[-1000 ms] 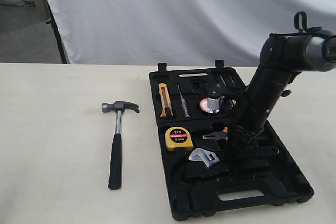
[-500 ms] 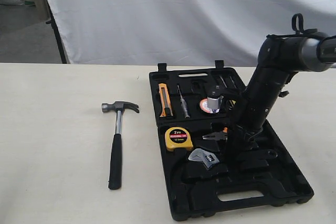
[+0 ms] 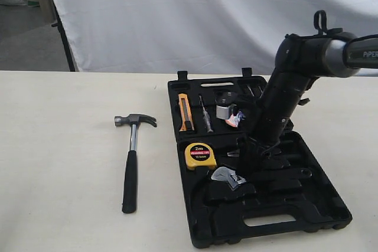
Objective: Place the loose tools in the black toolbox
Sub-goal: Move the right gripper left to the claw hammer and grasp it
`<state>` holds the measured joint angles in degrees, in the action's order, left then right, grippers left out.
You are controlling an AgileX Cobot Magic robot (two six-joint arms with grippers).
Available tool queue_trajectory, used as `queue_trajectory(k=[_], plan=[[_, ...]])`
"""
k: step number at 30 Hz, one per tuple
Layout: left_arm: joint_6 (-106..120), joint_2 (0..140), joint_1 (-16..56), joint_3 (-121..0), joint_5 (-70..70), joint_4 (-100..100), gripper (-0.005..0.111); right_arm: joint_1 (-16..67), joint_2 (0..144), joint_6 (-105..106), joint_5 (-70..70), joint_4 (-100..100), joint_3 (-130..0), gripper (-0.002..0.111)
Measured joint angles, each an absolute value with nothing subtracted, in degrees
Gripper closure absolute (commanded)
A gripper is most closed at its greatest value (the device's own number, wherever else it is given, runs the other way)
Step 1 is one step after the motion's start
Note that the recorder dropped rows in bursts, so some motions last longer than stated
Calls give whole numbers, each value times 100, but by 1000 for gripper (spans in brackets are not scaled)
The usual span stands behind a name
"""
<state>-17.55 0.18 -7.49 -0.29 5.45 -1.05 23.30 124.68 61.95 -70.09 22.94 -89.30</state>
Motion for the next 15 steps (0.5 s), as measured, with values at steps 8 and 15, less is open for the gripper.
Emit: queue_trajectory(k=[8, 15], plan=[[-1755, 18, -749, -29, 545, -105, 106, 2855, 12188, 6195, -6999, 2459, -8930, 109], [-1755, 18, -749, -29, 545, -105, 106, 3611, 12104, 6195, -6896, 3498, -8930, 109]])
